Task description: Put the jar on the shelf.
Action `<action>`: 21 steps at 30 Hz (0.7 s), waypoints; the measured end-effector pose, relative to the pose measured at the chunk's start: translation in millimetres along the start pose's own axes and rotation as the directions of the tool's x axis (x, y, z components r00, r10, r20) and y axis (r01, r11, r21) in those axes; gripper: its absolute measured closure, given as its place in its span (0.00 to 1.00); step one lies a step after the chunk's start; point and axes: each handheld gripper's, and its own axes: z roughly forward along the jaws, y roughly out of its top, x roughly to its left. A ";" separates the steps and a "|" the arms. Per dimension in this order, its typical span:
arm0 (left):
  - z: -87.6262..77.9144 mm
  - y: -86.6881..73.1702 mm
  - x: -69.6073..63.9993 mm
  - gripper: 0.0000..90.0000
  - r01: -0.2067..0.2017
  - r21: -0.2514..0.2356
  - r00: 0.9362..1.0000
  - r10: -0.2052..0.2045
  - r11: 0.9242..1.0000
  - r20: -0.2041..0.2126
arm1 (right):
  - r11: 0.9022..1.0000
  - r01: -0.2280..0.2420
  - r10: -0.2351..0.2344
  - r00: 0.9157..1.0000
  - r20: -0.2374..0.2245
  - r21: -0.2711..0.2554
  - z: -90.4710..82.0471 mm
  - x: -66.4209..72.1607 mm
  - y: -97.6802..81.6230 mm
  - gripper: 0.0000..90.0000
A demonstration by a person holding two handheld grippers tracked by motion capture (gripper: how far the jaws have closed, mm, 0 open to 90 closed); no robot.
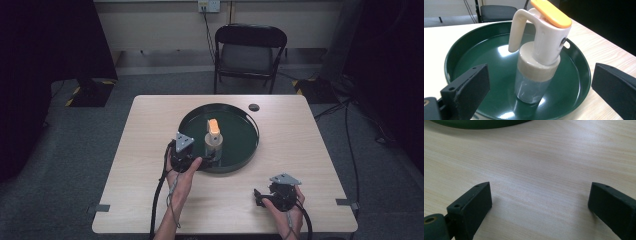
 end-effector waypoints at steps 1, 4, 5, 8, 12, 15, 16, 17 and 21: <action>-1.2 -1.0 0.2 0.02 0.000 0.002 1.000 0.000 1.000 0.000 | 1.000 0.000 0.000 1.000 0.000 0.000 0.0 0.0 0.0 0.05; -5.2 -3.6 1.0 0.02 -0.001 0.002 1.000 0.001 1.000 -0.001 | 1.000 0.000 0.000 1.000 0.000 0.000 0.0 0.0 0.0 0.05; -6.9 -5.0 1.6 0.02 0.001 0.001 1.000 -0.001 1.000 0.001 | 1.000 0.000 0.000 1.000 0.000 0.000 0.0 0.0 0.0 0.05; -10.4 -8.8 2.1 0.02 0.008 0.000 1.000 -0.008 1.000 -0.002 | 1.000 0.000 0.000 1.000 0.000 0.000 0.0 0.0 0.0 0.05; -16.3 -15.3 2.0 0.02 0.011 0.001 1.000 -0.011 1.000 -0.001 | 1.000 0.000 0.000 1.000 0.000 0.000 0.0 0.0 0.0 0.05; -20.2 -20.2 2.6 0.02 0.014 0.002 1.000 -0.014 1.000 -0.007 | 1.000 0.000 0.000 1.000 0.000 0.000 0.0 0.0 0.0 0.05; -21.6 -22.4 3.2 0.02 0.013 0.005 1.000 -0.012 1.000 -0.009 | 1.000 0.000 0.000 1.000 0.000 0.000 0.0 0.0 0.0 0.05; -22.7 -24.1 3.7 0.02 0.017 0.004 1.000 -0.017 1.000 -0.009 | 1.000 0.000 0.000 1.000 0.000 0.000 0.0 0.0 0.0 0.05; -27.7 -30.5 5.7 0.02 0.026 0.005 1.000 -0.026 1.000 -0.010 | 1.000 0.000 0.000 1.000 0.000 0.000 0.0 0.0 0.0 0.05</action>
